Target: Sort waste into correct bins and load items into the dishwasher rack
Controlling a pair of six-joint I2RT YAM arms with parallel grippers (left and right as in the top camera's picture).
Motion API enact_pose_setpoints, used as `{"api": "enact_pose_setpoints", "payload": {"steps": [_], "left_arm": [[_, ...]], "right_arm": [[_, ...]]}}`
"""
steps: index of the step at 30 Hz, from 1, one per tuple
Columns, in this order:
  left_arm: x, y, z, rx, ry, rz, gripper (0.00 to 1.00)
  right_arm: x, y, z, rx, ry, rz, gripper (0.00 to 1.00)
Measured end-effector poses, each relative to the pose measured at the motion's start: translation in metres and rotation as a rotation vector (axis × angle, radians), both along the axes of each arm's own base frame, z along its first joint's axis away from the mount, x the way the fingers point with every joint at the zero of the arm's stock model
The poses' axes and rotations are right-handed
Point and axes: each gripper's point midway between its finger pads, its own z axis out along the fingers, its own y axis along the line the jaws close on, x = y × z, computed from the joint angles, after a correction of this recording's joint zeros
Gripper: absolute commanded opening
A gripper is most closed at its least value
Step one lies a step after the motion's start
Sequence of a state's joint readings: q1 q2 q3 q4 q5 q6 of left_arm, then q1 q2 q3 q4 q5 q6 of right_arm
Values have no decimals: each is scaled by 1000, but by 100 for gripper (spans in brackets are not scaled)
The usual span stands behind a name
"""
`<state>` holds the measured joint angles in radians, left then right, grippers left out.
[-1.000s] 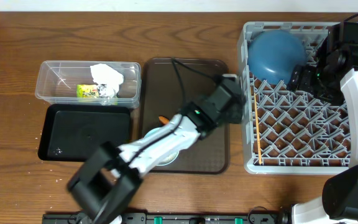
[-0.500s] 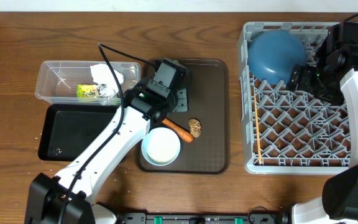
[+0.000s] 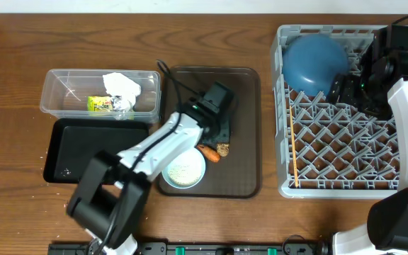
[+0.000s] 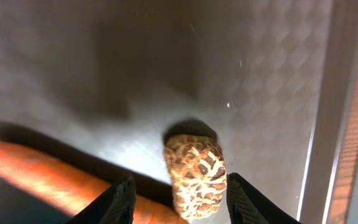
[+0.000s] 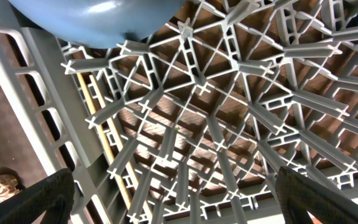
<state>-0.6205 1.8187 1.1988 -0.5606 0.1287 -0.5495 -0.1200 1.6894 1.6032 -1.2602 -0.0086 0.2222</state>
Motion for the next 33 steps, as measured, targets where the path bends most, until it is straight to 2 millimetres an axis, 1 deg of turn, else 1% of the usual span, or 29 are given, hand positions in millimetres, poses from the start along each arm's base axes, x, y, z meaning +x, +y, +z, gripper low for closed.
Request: {"api": "enact_pose_setpoints", "payload": {"steps": [2, 6, 13, 18, 20, 22, 25, 27, 28, 33], "left_arm": [[-4, -4, -8, 6, 19, -13, 55], [-8, -7, -15, 8, 40, -19, 56], [-12, -12, -18, 7, 47, -35, 56], [-20, -23, -28, 17, 59, -70, 56], [-24, -24, -37, 31, 75, -80, 55], [-23, -25, -36, 27, 71, -80, 51], [-22, -25, -36, 25, 68, -76, 49], [-19, -22, -36, 29, 66, -66, 38], [-18, -20, -36, 32, 63, -58, 36], [-3, -4, -31, 41, 40, -15, 36]], "right_arm": [[0, 0, 0, 0, 0, 0, 96], [0, 0, 0, 0, 0, 0, 96], [0, 0, 0, 0, -1, 0, 96], [0, 0, 0, 0, -1, 0, 96], [0, 0, 0, 0, -1, 0, 96], [0, 0, 0, 0, 0, 0, 96], [0, 0, 0, 0, 0, 0, 96], [0, 0, 0, 0, 0, 0, 96], [0, 0, 0, 0, 0, 0, 96], [0, 0, 0, 0, 0, 0, 96]]}}
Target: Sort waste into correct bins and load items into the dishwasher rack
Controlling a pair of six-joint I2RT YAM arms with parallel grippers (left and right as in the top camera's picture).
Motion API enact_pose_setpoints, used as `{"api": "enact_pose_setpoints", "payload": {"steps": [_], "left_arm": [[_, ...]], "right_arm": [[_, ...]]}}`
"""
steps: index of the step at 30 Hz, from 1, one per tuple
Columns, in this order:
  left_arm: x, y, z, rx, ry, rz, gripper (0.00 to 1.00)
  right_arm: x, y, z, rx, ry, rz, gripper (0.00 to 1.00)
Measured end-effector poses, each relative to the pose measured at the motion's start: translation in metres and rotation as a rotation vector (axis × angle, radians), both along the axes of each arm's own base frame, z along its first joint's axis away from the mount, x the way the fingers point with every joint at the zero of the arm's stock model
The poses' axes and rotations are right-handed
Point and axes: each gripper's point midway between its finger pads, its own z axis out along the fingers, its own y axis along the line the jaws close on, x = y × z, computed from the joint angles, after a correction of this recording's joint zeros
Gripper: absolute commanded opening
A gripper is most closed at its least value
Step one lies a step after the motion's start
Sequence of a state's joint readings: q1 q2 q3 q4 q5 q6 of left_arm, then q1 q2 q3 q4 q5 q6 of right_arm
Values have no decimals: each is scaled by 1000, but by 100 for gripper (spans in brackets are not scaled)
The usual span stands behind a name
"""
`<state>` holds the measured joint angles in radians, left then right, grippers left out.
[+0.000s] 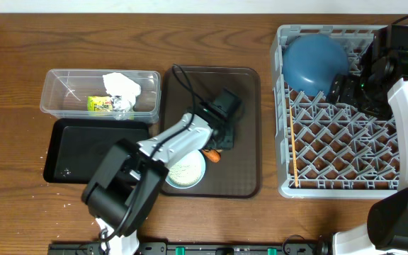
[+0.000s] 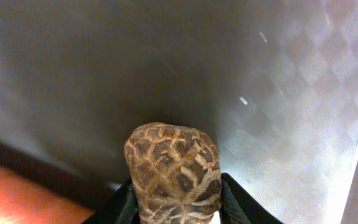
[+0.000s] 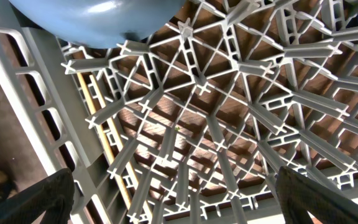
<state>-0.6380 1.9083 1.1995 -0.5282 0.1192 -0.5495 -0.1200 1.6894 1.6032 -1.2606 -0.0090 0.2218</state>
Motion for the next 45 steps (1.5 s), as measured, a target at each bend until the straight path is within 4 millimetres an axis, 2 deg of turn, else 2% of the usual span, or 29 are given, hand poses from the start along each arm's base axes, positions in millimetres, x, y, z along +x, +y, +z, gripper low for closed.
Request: {"api": "enact_pose_setpoints", "payload": {"steps": [3, 7, 10, 12, 15, 18, 21, 25, 28, 30, 37, 41, 45], "left_arm": [[14, 16, 18, -13, -37, 41, 36], [35, 51, 64, -41, -131, 119, 36], [46, 97, 107, -36, -218, 225, 36], [46, 132, 128, -10, -258, 304, 36], [40, 188, 147, 53, -282, 442, 36], [33, 233, 150, 109, -269, 558, 36], [29, 271, 142, 151, -233, 663, 37], [16, 303, 120, 197, -136, 754, 37], [6, 316, 100, 225, -49, 787, 38], [4, 320, 90, 237, -14, 796, 44], [2, 323, 84, 243, 8, 809, 50], [-1, 319, 83, 224, 28, 805, 50], [1, 300, 81, 123, 58, 779, 52]], "right_arm": [[0, 0, 0, 0, 0, 1, 96], [0, 0, 0, -1, 0, 3, 96], [0, 0, 0, -1, 0, 3, 96], [0, 0, 0, -1, -1, 4, 96], [0, 0, 0, -1, -1, 4, 96], [0, 0, 0, -1, -2, 5, 96], [1, 0, 0, -2, -2, 6, 96], [0, 0, 0, -2, -2, 6, 96], [0, 0, 0, -2, -2, 6, 96], [0, 0, 0, -2, -2, 6, 96], [0, 0, 0, -2, -1, 6, 96], [0, 0, 0, -2, -1, 6, 96], [0, 0, 0, -2, -2, 6, 96]]}}
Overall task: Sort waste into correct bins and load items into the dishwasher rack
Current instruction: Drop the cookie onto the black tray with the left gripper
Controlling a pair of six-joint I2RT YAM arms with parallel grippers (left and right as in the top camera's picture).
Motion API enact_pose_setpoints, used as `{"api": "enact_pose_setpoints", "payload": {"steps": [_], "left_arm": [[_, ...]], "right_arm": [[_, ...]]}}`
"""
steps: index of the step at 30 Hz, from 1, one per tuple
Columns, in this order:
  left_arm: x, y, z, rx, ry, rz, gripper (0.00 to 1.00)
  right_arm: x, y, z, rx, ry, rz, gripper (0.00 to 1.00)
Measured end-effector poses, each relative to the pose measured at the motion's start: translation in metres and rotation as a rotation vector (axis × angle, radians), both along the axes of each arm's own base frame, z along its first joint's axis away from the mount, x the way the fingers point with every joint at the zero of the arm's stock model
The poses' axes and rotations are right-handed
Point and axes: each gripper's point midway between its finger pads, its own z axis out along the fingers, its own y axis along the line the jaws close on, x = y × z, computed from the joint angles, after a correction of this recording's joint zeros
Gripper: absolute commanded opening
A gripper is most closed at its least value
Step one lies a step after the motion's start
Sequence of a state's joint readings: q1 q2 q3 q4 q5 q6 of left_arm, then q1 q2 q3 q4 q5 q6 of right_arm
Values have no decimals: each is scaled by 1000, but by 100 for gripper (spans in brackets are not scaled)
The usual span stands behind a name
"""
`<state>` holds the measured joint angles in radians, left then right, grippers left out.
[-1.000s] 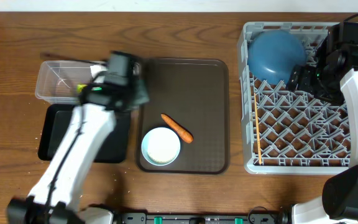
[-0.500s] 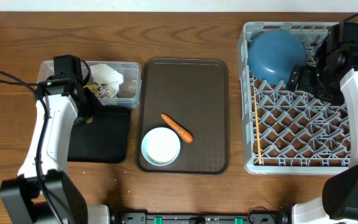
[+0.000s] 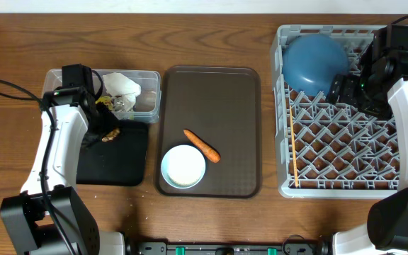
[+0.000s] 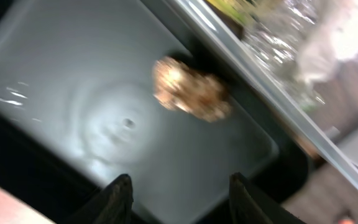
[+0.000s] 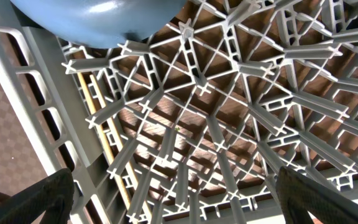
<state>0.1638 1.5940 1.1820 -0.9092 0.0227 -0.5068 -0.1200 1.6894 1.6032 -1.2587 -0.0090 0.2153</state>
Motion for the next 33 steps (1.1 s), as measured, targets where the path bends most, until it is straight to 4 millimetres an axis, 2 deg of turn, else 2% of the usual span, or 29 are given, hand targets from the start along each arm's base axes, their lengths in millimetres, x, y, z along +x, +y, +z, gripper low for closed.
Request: {"api": "enact_pose_setpoints", "payload": {"steps": [3, 7, 11, 15, 21, 28, 33], "left_arm": [[3, -20, 2, -65, -14, -44, 53], [3, -57, 6, -107, -18, -147, 54], [-8, -94, 5, -134, 22, -255, 54], [-28, -118, 4, -140, 92, -338, 54], [-47, -133, -5, -123, 150, -416, 54], [-72, -125, -31, -93, 231, -432, 50], [-73, -125, -35, -95, 228, -466, 50]], "right_arm": [[0, 0, 0, 0, 0, 0, 96], [0, 0, 0, 0, 0, 0, 96], [0, 0, 0, -1, -2, 0, 96], [1, 0, 0, 0, -3, 0, 96], [1, 0, 0, -1, -6, 0, 96], [1, 0, 0, -1, -6, 0, 96], [1, 0, 0, -1, -5, 0, 97]]}}
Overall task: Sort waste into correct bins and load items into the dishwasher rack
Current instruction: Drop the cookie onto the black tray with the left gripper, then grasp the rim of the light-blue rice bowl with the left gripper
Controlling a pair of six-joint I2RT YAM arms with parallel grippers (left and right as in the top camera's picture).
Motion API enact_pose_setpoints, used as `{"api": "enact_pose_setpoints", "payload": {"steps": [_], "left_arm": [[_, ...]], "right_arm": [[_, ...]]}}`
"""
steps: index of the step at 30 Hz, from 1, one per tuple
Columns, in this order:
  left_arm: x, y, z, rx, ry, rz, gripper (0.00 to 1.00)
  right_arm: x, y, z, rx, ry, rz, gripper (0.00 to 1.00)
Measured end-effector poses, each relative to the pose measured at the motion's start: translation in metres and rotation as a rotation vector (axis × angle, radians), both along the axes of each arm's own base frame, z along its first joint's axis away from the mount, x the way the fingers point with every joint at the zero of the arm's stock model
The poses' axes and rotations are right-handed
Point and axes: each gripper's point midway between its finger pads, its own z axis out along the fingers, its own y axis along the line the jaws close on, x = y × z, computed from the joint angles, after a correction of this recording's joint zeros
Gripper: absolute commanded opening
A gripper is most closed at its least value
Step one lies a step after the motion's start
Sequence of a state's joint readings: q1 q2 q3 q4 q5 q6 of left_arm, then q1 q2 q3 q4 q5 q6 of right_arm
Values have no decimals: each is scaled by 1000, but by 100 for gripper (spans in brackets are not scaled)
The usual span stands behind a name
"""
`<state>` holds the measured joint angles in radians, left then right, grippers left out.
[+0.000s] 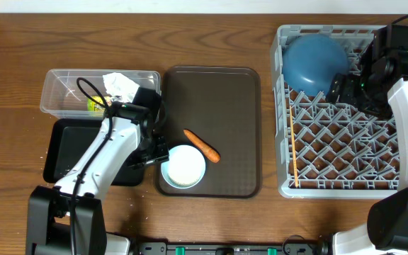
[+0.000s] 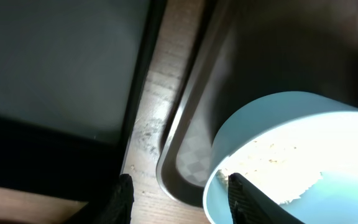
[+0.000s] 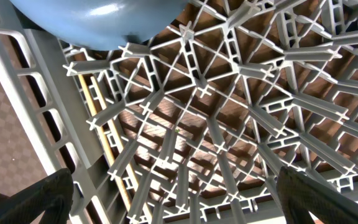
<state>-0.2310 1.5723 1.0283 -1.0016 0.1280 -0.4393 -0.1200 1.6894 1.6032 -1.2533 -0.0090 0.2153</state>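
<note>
My left gripper [image 1: 154,151] [image 2: 179,200] is open and holds nothing. It hangs low over the strip of table between the black bin [image 1: 66,152] [image 2: 55,62] and the brown tray [image 1: 239,106] [image 2: 185,149]. Just to its right, a light blue bowl [image 1: 183,167] [image 2: 284,155] with rice crumbs stands on the tray. An orange carrot [image 1: 202,145] lies beside the bowl. My right gripper [image 1: 343,88] [image 3: 176,199] is open wide above the grey dish rack [image 1: 346,142] [image 3: 185,124]. The rack holds a dark blue bowl [image 1: 314,62] [image 3: 98,18].
A clear bin [image 1: 62,95] with paper, foil and a green wrapper sits behind the black bin. A yellow chopstick [image 1: 292,149] [image 3: 101,124] lies along the rack's left side. My left arm covers part of the black bin.
My left gripper has moved from over the black bin's back part to its right edge, beside the light blue bowl. The mushroom no longer shows. The right arm is unchanged.
My left gripper stood open around a mushroom on the tray, next to the carrot. Then it was shut on the mushroom. Later it was open above the black bin with the mushroom below it. Now it is open by the bowl.
</note>
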Motion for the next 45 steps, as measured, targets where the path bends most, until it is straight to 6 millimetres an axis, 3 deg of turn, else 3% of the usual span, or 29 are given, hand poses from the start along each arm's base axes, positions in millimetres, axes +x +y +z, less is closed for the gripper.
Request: {"api": "enact_pose_setpoints", "payload": {"steps": [8, 12, 18, 29, 37, 45], "left_arm": [[3, -1, 1, -9, -17, -22, 49], [3, -8, 12, -30, -58, -46, 49], [-1, -43, 27, -69, -146, -240, 50], [-20, -100, 29, -91, -207, -572, 50], [-40, -121, 17, -79, -167, -748, 50], [-46, -120, -5, -36, -87, -796, 50]], "right_arm": [[0, 0, 0, 0, 0, 0, 97], [0, 0, 0, 0, 1, 0, 97], [-1, 0, 0, 0, 3, 0, 96], [-2, 0, 0, 1, 6, 0, 97], [-2, 0, 0, 1, 7, 0, 97], [-3, 0, -1, 1, 11, 0, 97]]}}
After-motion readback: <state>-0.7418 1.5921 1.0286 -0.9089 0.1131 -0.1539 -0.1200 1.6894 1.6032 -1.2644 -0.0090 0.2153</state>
